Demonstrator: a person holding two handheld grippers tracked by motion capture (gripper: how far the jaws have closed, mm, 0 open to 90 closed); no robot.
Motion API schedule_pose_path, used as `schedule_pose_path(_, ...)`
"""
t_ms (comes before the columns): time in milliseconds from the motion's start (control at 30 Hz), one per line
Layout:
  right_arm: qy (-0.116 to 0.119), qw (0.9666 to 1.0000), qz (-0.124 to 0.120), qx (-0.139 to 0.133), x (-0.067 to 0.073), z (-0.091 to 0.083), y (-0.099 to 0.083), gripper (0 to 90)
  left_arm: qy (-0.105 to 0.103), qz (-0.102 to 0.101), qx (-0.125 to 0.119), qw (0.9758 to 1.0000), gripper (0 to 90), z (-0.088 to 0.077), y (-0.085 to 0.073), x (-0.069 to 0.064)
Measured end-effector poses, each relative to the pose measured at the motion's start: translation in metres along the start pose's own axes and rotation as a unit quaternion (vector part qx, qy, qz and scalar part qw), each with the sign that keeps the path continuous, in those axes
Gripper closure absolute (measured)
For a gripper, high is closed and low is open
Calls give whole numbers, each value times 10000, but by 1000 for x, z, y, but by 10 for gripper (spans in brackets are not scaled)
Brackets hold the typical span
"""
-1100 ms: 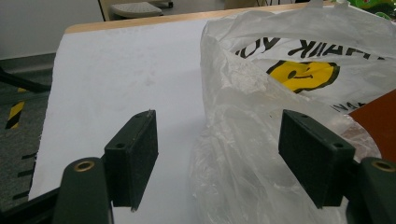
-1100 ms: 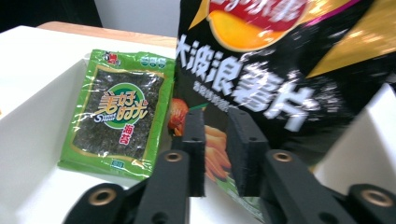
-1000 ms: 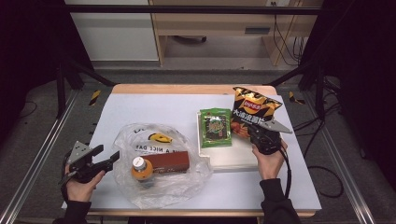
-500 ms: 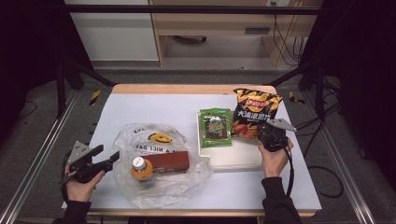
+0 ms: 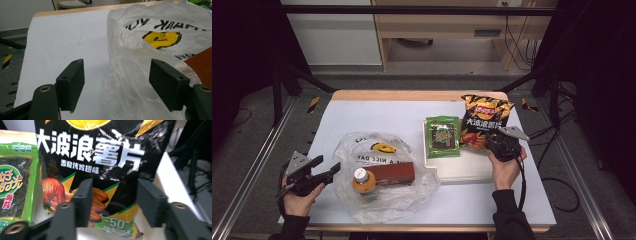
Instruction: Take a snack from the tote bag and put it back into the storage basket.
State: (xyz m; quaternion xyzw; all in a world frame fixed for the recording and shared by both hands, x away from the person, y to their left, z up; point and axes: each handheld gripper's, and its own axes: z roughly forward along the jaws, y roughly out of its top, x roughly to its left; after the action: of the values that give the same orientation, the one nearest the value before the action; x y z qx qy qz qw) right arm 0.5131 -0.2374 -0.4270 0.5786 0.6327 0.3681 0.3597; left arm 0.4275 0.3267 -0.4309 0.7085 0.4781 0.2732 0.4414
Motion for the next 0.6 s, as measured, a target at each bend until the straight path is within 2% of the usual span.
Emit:
schedule_pose_path(67, 101, 9999, 28, 82, 0, 5, 0, 403, 2, 10, 4, 10000, 279, 0, 0, 0)
schedule_pose_path(133, 238, 9997, 65, 47, 0, 9, 0, 376, -1, -2, 9, 10000, 279, 1, 0, 0)
schedule_pose_path(200, 398, 9990, 222, 33, 0, 12, 1, 357, -10, 3, 17, 10000, 279, 1, -1, 0)
schedule_pose_path(400, 411, 9991, -81, 83, 4, 19, 9, 292, -36, -9, -4, 10000, 279, 0, 0, 0)
schedule_pose_path(600, 459, 9989, -117, 68, 3, 16, 9, 287, -41, -24, -40, 10000, 279, -2, 0, 1)
